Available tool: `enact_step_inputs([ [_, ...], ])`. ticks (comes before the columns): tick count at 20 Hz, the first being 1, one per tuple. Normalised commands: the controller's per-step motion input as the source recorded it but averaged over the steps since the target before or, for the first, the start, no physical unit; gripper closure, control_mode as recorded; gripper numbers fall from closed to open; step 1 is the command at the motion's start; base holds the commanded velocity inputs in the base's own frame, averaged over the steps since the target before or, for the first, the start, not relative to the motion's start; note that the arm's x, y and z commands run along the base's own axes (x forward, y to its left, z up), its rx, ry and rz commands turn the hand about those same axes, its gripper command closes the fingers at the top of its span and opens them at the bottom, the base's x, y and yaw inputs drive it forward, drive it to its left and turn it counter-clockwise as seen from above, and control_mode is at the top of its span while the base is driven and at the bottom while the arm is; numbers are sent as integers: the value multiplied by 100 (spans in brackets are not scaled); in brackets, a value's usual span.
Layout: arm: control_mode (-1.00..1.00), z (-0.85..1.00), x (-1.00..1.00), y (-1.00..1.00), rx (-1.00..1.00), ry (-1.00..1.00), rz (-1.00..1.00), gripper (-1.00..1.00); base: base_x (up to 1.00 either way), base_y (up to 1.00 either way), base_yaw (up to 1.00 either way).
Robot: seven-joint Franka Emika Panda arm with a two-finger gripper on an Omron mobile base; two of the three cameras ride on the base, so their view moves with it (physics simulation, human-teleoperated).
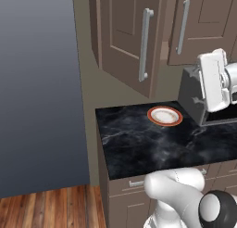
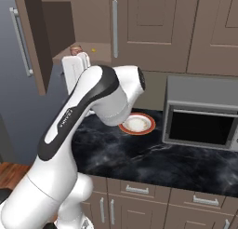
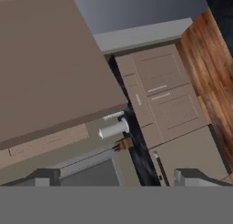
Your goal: Pick the bar soap and soap dispenser from the cabinet and place them on the counter.
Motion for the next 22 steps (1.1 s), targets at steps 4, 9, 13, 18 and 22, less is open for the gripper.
enact_step_inputs([
  [4, -100, 14, 22, 14, 1, 0, 4, -100, 0, 0, 0],
  [9, -100, 10, 20, 9, 0, 0, 5, -100, 0, 0, 0],
  [13, -100, 7, 26, 4, 0, 0, 3, -100, 0, 0, 0],
  [18, -100, 1, 26, 14, -1, 0, 3, -100, 0, 0, 0],
  [22, -100, 1, 23, 20, -2, 0, 2, -100, 0, 0, 0],
])
